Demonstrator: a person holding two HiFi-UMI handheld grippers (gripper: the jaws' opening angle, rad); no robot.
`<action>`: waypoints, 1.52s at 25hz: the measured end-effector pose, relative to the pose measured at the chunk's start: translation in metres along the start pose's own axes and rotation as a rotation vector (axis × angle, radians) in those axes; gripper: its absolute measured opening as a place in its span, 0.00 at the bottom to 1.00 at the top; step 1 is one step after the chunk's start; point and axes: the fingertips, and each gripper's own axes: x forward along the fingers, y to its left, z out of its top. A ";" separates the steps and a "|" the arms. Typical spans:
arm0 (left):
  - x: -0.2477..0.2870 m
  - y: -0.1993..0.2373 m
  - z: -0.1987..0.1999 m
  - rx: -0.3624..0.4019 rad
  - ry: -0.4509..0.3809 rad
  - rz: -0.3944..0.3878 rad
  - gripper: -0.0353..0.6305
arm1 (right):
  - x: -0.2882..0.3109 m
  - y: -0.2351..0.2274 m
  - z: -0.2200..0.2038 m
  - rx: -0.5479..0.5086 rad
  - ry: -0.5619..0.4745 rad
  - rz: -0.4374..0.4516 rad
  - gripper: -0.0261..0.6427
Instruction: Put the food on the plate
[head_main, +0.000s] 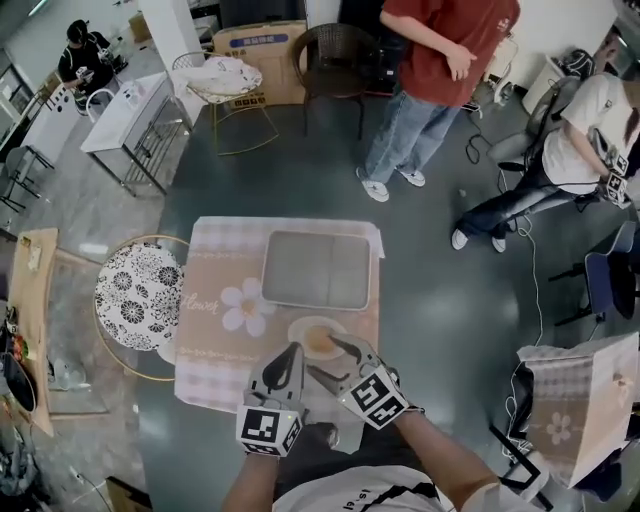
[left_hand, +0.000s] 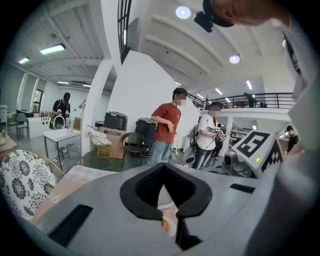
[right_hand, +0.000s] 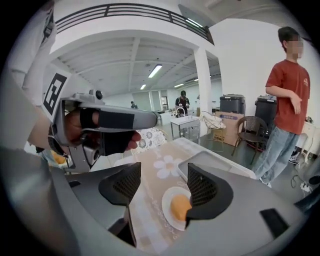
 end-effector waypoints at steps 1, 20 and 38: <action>-0.004 -0.003 0.008 0.007 -0.004 -0.002 0.06 | -0.005 0.002 0.008 0.019 -0.017 -0.002 0.49; -0.058 -0.053 0.099 0.033 -0.075 -0.072 0.06 | -0.104 0.018 0.123 0.233 -0.343 -0.117 0.08; -0.075 -0.071 0.142 0.025 -0.108 -0.097 0.06 | -0.151 0.021 0.181 0.230 -0.518 -0.127 0.06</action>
